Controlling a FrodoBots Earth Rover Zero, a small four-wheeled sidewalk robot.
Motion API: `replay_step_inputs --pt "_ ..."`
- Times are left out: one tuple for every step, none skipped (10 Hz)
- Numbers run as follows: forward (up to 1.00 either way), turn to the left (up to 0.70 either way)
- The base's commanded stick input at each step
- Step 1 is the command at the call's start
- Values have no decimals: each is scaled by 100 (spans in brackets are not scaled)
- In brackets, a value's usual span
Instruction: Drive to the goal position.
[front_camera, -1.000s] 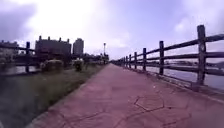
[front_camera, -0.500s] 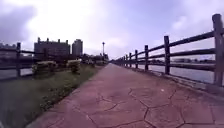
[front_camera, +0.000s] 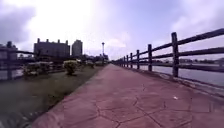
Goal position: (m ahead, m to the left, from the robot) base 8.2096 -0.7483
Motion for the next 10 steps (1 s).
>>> replay_step_inputs --pt "100 0" --pt "100 0" --pt "100 0" --pt "100 0" --pt "100 0" --pt "100 0" --pt "100 0" --pt "100 0" --pt "100 0" --pt "100 0"
